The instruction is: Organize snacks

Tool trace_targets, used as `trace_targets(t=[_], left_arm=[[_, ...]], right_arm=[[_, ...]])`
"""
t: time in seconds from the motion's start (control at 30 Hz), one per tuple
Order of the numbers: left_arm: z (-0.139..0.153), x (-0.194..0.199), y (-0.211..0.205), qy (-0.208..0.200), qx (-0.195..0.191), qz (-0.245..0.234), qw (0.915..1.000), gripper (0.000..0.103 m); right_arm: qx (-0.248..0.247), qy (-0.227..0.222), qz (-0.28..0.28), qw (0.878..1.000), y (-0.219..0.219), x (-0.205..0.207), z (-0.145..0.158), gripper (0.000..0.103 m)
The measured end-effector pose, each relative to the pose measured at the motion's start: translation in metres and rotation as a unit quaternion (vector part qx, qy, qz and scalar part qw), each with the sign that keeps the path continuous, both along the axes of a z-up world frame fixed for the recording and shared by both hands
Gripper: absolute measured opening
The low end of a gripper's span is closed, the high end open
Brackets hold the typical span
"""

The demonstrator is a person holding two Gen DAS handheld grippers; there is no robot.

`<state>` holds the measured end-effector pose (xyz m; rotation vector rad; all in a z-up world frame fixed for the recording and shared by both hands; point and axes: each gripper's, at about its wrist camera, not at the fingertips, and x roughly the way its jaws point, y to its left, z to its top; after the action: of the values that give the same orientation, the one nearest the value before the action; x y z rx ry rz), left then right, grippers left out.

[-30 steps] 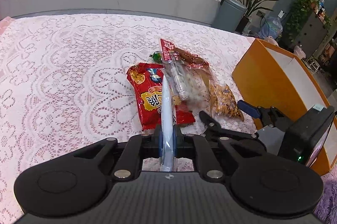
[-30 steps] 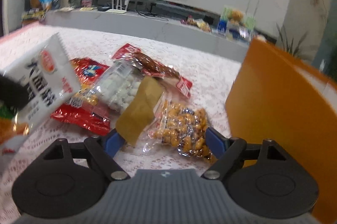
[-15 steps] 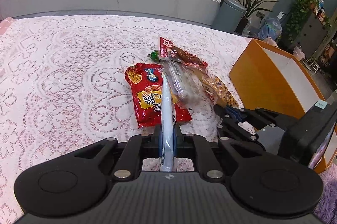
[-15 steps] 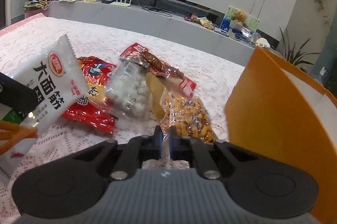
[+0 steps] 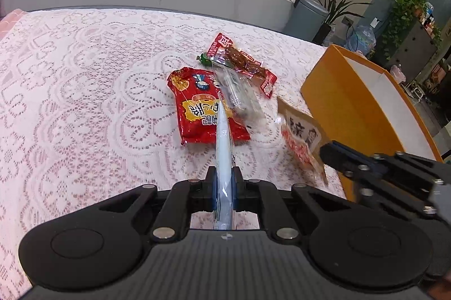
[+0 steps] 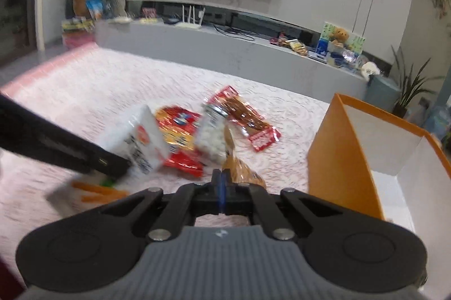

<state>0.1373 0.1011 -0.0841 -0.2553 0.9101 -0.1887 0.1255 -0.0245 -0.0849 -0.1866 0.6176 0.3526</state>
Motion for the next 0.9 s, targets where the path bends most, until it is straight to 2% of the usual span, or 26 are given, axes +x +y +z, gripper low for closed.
trace_targets(t=[0.17, 0.27, 0.37, 0.47, 0.53, 0.57, 0.6, 0.67, 0.7, 0.9], left_arm=[[0.004, -0.007, -0.003, -0.003, -0.004, -0.001, 1.0000, 0.010], [0.004, -0.012, -0.003, -0.005, -0.002, 0.000, 1.0000, 0.010], [0.004, -0.018, 0.001, -0.003, -0.002, 0.010, 0.9999, 0.010], [0.005, -0.022, 0.007, -0.003, -0.005, 0.017, 0.9998, 0.010], [0.007, -0.024, 0.009, -0.006, -0.005, 0.018, 0.9998, 0.010], [0.007, -0.025, 0.010, -0.007, -0.007, 0.016, 0.9998, 0.010], [0.007, -0.026, 0.010, -0.007, -0.008, 0.014, 0.9998, 0.010], [0.008, -0.027, 0.010, -0.007, -0.011, 0.011, 0.9999, 0.010], [0.009, -0.027, 0.010, -0.007, -0.011, 0.010, 0.9999, 0.010], [0.007, -0.029, 0.007, -0.004, -0.017, 0.002, 0.9998, 0.010]], right_arm=[[0.021, 0.021, 0.025, 0.999, 0.000, -0.015, 0.016, 0.000], [0.024, 0.056, 0.054, 0.997, 0.006, -0.019, 0.000, 0.000], [0.009, 0.060, 0.073, 0.995, 0.011, -0.024, -0.011, 0.000], [-0.013, 0.078, 0.108, 0.991, 0.015, -0.025, -0.015, 0.009], [-0.026, 0.085, 0.137, 0.987, 0.013, -0.024, -0.014, 0.026], [-0.036, 0.090, 0.154, 0.983, 0.013, -0.022, -0.013, 0.039], [-0.047, 0.097, 0.172, 0.979, 0.012, -0.019, -0.012, 0.045], [-0.086, 0.109, 0.209, 0.968, 0.011, -0.010, -0.010, 0.046], [-0.113, 0.114, 0.223, 0.961, 0.012, -0.005, -0.010, 0.052], [-0.228, 0.143, 0.317, 0.910, 0.023, 0.032, -0.019, 0.069]])
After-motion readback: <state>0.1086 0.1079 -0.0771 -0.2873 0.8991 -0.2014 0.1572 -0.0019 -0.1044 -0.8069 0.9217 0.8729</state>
